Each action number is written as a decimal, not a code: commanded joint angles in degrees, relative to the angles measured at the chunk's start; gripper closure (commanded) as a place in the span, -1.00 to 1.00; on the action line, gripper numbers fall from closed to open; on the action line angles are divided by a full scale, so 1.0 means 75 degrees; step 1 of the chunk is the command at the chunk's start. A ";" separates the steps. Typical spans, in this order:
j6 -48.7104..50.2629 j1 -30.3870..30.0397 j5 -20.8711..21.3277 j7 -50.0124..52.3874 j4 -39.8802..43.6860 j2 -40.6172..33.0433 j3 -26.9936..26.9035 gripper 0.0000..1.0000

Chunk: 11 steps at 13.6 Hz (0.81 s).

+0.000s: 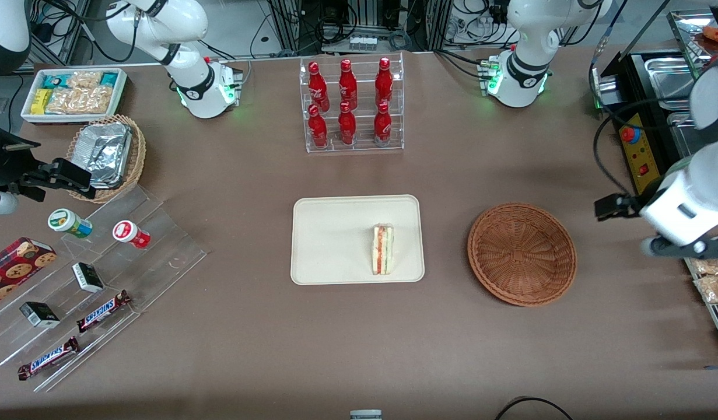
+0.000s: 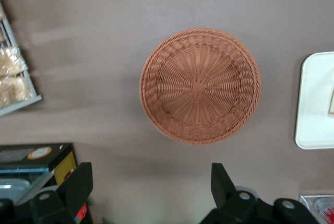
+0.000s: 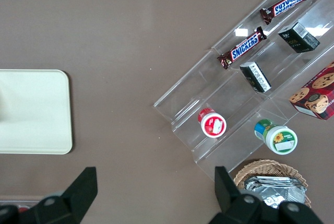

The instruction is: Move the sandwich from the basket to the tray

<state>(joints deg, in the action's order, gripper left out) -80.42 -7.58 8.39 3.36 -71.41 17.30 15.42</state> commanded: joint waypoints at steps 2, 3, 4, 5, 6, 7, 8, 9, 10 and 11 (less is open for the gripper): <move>0.0317 -0.0232 -0.0240 0.0102 -0.0719 -0.0874 0.0077 -1.00; 0.0317 -0.0232 -0.0252 0.0103 -0.0976 -0.1120 0.0077 -1.00; 0.0259 -0.0232 -0.0287 0.0103 -0.1304 -0.1413 0.0077 -1.00; 0.0246 -0.0243 -0.0380 0.0091 -0.1493 -0.1624 0.0077 -1.00; 0.0258 -0.0255 -0.0381 0.0068 -0.1669 -0.1812 0.0066 -1.00; 0.0258 -0.0255 -0.0392 0.0056 -0.1856 -0.1976 0.0066 -1.00; 0.0270 -0.0255 -0.0393 0.0021 -0.1974 -0.2129 0.0066 -1.00; 0.0328 -0.0267 -0.0393 -0.0014 -0.1998 -0.2200 0.0054 -1.00; 0.0386 -0.0267 -0.0393 -0.0014 -0.1998 -0.2259 0.0042 -1.00; 0.0422 -0.0267 -0.0393 -0.0014 -0.1998 -0.2329 0.0042 -1.00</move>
<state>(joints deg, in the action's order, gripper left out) -77.79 -8.77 6.38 3.55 -84.39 2.40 15.70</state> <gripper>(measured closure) 0.000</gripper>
